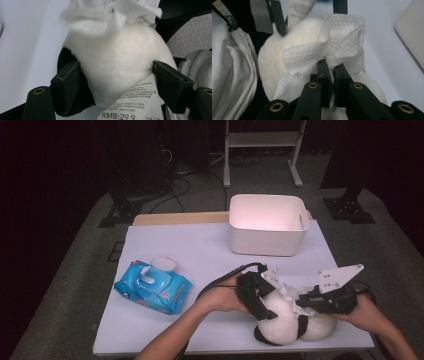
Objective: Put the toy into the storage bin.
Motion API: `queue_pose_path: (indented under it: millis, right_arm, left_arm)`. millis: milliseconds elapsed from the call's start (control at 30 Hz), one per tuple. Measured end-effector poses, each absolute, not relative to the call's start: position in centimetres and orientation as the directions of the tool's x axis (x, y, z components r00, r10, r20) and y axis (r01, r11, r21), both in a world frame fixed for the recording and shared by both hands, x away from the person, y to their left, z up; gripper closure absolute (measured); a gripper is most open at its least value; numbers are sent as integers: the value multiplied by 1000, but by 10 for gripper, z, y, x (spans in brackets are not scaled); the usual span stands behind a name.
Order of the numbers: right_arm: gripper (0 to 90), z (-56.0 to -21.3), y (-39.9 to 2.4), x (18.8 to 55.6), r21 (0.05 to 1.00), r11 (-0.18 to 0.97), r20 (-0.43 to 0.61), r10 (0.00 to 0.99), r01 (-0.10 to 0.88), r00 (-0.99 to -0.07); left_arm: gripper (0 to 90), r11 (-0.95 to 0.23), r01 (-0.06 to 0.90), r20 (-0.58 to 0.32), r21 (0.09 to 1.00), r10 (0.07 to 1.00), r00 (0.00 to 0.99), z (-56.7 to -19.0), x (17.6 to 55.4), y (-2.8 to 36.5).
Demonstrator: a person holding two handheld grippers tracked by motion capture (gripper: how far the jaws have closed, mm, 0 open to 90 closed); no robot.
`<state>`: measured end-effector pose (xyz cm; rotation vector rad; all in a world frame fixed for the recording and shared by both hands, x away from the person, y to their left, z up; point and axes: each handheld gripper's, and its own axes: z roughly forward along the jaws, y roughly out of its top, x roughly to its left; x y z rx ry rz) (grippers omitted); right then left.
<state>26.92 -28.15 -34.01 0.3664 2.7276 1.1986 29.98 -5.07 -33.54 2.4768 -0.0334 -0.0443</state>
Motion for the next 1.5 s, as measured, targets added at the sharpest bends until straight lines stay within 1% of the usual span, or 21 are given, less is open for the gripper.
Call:
queue_pose_path:
  millis: [100,167,267,467,700,800,1067,1267,1367,1467,1500]
  right_arm:
    - [848,-333,-268,274,746,653,-39,239,131,-970]
    - [848,-329,-256,278,748,654,-42,216,113,-976]
    - [849,-330,-249,281,737,667,-44,200,103,-979]
    - [849,-333,-269,284,732,664,-21,244,151,-969]
    - [848,-343,-302,286,679,697,-24,335,231,-942]
    - [848,-350,-317,284,699,659,26,366,278,-930]
    - [852,-356,-323,277,714,636,37,383,293,-923]
    - [855,-361,-324,267,735,611,46,388,294,-921]
    - [855,-361,-323,260,746,606,39,376,278,-926]
    - [855,-361,-320,254,750,604,40,364,269,-931]
    - [854,-360,-317,249,748,612,24,358,255,-933]
  left_arm:
    - [242,-791,-34,-4,611,-46,999,-334,295,-52]
    - [242,-791,-35,-2,611,-46,999,-334,292,-53]
    - [243,-787,-32,-4,616,-44,999,-336,293,-50]
    - [250,-784,-37,2,620,-45,999,-336,294,-52]
    - [250,-780,-30,-1,625,-39,999,-336,295,-53]
    - [250,-777,-39,9,628,-42,999,-334,298,-56]
    - [250,-779,-21,0,627,-27,1000,-331,310,-58]
    - [249,-784,-22,-14,621,-39,999,-329,311,-59]
    - [249,-767,-12,-35,642,-45,998,-321,309,-58]
    - [248,-764,-16,-33,645,-49,998,-317,308,-58]
    - [245,-766,-19,-38,642,-56,998,-315,307,-59]
